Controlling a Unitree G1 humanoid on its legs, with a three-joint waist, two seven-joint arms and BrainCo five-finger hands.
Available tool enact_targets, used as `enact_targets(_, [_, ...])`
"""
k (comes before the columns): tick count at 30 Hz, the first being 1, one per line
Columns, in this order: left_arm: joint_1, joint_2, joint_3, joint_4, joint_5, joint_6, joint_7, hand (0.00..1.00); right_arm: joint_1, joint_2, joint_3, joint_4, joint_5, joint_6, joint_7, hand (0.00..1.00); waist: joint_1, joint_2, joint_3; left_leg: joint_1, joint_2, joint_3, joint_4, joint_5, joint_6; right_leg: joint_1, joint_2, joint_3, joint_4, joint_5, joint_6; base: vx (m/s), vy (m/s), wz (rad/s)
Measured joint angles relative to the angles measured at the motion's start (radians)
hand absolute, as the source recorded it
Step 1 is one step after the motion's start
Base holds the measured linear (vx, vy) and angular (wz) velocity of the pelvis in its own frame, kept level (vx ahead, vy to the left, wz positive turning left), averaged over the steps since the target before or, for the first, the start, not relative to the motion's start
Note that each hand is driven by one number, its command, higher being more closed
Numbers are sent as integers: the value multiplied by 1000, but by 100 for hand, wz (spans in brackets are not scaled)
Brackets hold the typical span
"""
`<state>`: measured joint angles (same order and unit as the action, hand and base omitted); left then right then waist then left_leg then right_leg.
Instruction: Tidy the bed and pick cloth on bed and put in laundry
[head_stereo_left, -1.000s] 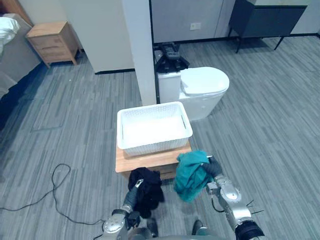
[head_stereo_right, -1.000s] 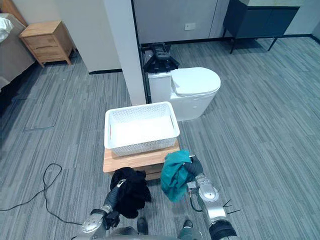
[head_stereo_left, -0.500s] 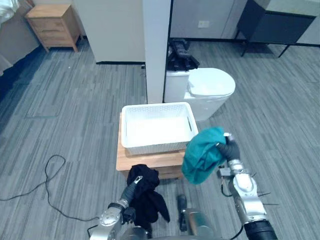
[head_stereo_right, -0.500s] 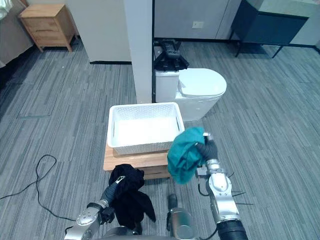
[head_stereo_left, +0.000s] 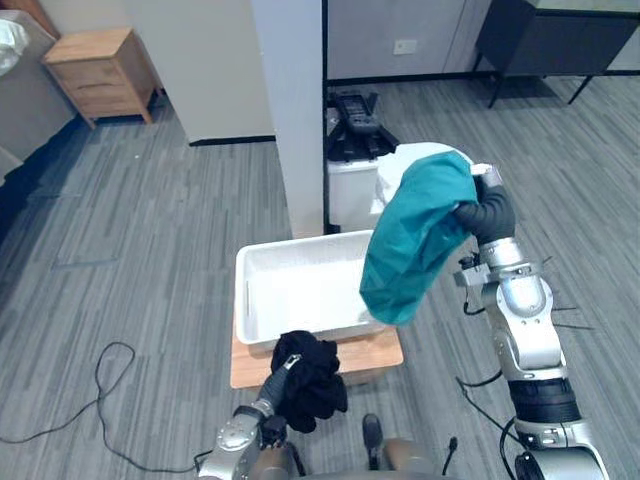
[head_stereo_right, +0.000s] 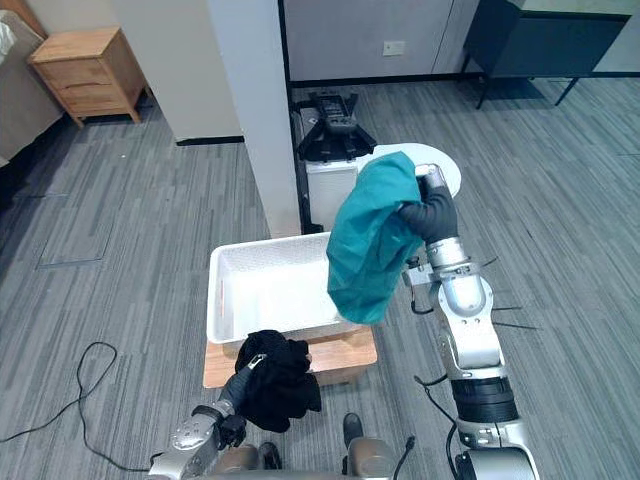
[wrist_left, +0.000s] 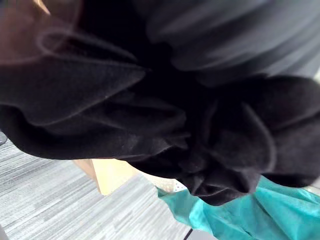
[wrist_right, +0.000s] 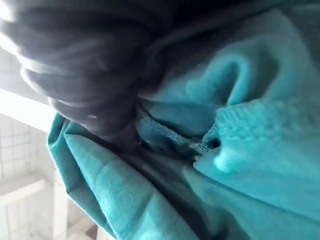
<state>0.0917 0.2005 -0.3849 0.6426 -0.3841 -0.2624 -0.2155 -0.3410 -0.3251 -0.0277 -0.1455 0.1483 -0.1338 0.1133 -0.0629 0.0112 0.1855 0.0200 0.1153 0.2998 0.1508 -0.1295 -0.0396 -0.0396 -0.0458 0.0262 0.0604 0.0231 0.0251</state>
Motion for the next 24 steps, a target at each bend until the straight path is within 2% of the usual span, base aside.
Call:
enact_targets(5, [1, 10, -14, 6, -2, 0, -1, 100, -23, -11, 13, -51, 21, 59, 1, 100, -2, -5, -4, 28, -38, -25, -120, 67, 0, 1, -24, -29, -25, 8, 15, -21, 31, 22])
enact_targets(12, [28, 10, -42, 36, -3, 8, -4, 100, 14, -12, 148, -70, 40, 119, 43, 100, -2, -13, -40, 32, -46, -32, -157, 87, 3, 3, -27, -31, -34, 14, 23, -20, 1, 2])
enact_targets(16, [27, 9, -58, 36, -18, 19, -4, 100, 22, 0, 242, -64, 36, 120, 47, 100, 4, -14, -40, 26, -52, -41, -184, 108, 6, -2, -31, -38, -48, 24, 29, -35, 12, 8])
enact_targets(19, [20, 9, -58, 35, -38, 19, -2, 100, -21, 42, 289, -1, 15, 112, 37, 100, 25, -14, -39, -6, -53, -51, -211, 127, 1, -40, -30, -49, -48, 34, 26, -78, -6, 10])
enact_targets(21, [14, 10, -58, 35, -48, 19, 0, 100, -101, 62, 314, 46, -7, 106, 12, 100, 30, -11, -27, -31, -55, -56, -237, 159, 3, -71, -30, -63, -49, 44, 23, -51, -12, 15])
enact_targets(24, [11, 10, -84, 34, -62, 19, 5, 100, -163, 81, 319, 49, -48, 88, -30, 100, 40, -5, -12, -41, -55, -79, -244, 169, 2, -72, -31, -86, -49, 45, 23, -24, -1, 22])
